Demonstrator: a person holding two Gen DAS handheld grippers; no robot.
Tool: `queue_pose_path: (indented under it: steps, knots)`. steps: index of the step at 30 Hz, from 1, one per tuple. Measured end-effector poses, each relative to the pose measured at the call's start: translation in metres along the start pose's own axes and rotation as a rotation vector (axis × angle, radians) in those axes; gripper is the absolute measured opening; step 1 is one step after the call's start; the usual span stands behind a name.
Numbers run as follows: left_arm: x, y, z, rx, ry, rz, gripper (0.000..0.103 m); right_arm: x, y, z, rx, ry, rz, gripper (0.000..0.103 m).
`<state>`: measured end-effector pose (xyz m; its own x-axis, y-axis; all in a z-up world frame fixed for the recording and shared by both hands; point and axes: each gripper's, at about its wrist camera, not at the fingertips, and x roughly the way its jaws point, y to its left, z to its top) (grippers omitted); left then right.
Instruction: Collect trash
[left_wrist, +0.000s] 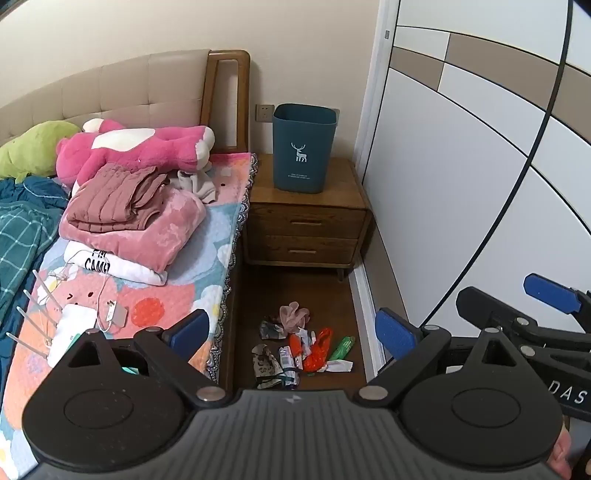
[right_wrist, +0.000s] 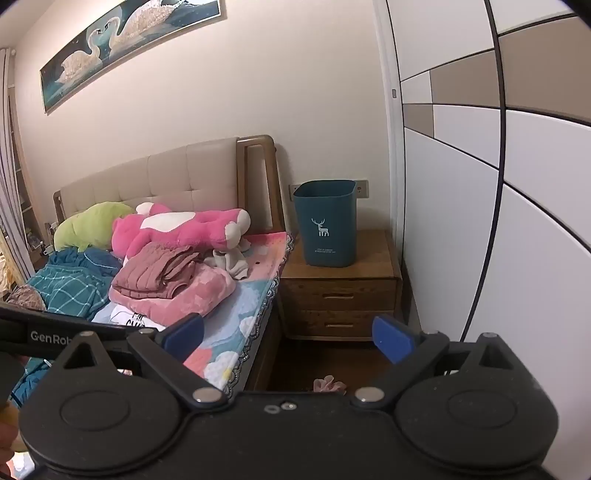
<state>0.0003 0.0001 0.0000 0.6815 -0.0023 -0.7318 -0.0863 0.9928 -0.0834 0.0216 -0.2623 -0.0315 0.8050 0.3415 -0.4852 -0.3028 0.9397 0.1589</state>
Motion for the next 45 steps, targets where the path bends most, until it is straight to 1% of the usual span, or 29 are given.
queue_pose_path:
  steps: [4,6,8,12,14,20,33,45]
  knots:
    - [0.000,0.003,0.002,0.000,-0.001,-0.004,0.097,0.000,-0.003,-0.003,0.002,-0.006,0.004,0.098]
    - [0.001,-0.001,0.010,0.006,-0.003,-0.003,0.097,0.000,-0.003,-0.004,0.001,-0.005,0.006,0.098]
    - [0.002,-0.005,0.010,0.010,-0.005,0.002,0.097,-0.002,-0.007,0.004,0.002,-0.006,0.006,0.098]
    - [-0.004,-0.014,0.003,0.029,-0.024,0.009,0.097,-0.007,-0.013,0.009,0.005,-0.014,0.009,0.098]
    - [-0.003,-0.012,0.000,0.031,-0.029,0.005,0.097,-0.015,-0.014,0.007,0.011,-0.034,0.007,0.097]
    - [-0.009,-0.013,0.002,0.037,-0.057,0.013,0.097,-0.012,-0.010,0.010,-0.007,-0.044,0.010,0.096]
    - [-0.013,-0.006,0.000,0.039,-0.069,0.017,0.097,-0.010,-0.005,0.008,-0.013,-0.055,0.016,0.096]
    - [-0.014,-0.010,0.002,0.040,-0.070,0.021,0.097,-0.007,-0.006,0.008,-0.014,-0.056,0.017,0.096]
